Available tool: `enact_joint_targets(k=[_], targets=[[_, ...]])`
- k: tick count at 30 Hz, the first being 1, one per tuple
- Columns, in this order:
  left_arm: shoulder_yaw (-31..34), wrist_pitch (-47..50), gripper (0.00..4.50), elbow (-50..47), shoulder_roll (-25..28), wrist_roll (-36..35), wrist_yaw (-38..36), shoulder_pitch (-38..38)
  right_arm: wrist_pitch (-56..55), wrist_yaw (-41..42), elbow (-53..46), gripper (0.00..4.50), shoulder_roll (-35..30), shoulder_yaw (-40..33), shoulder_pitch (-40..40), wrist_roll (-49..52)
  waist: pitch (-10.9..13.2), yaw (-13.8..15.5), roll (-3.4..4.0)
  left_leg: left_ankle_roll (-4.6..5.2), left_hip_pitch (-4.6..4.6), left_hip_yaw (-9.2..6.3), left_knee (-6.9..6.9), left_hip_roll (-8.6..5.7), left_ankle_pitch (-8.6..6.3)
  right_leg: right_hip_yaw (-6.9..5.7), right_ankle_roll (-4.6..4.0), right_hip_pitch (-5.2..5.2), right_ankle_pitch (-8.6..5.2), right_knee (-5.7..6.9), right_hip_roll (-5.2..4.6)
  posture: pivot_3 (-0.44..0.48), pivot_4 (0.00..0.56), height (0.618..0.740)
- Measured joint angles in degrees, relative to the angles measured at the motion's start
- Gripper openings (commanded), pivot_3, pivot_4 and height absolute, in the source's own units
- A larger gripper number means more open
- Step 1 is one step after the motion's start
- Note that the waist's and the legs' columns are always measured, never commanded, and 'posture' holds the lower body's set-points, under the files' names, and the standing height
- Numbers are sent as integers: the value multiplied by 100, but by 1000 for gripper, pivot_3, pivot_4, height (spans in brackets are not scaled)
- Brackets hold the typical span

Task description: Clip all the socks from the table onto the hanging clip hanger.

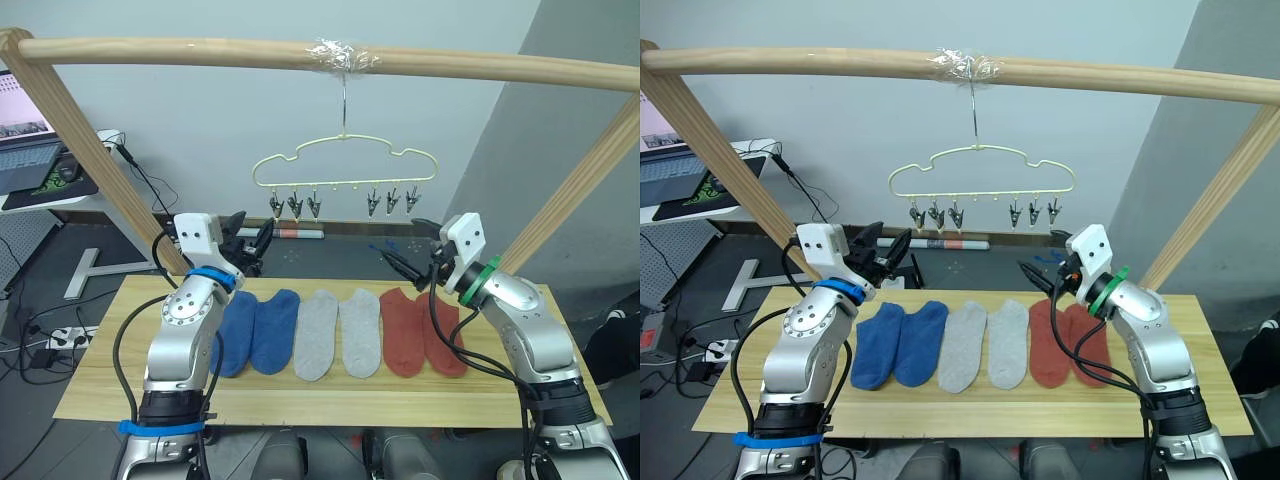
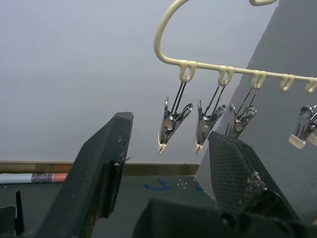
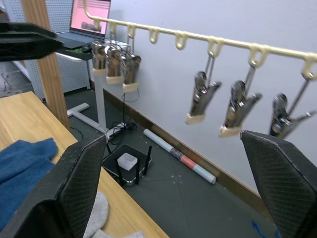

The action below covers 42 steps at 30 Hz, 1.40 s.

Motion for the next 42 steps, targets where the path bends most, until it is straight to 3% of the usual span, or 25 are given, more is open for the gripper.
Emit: enact_joint_targets(k=[17,27,42], targets=[[-177,-882,2750,1561,-357,554,176,-955,373,92,-329,4500,173,201,-403,173,78,-79,-16,-1,-11,-6,1,0,-1,-5,7,-2,4,-10,-1,-49,195,740],[-152,-1122,2750,1770,-363,663,289,-988,568,91,-507,4500,162,198,-406,175,97,-82,-12,-2,-104,-50,42,1,0,-26,14,-73,13,5,-3,-49,195,740],[-62,-1350,2750,2052,-361,670,293,-1325,655,75,-526,4500,175,191,-577,185,126,-83,-10,-2,-113,-84,53,-3,0,-44,24,-72,18,10,-3,-54,197,740]])
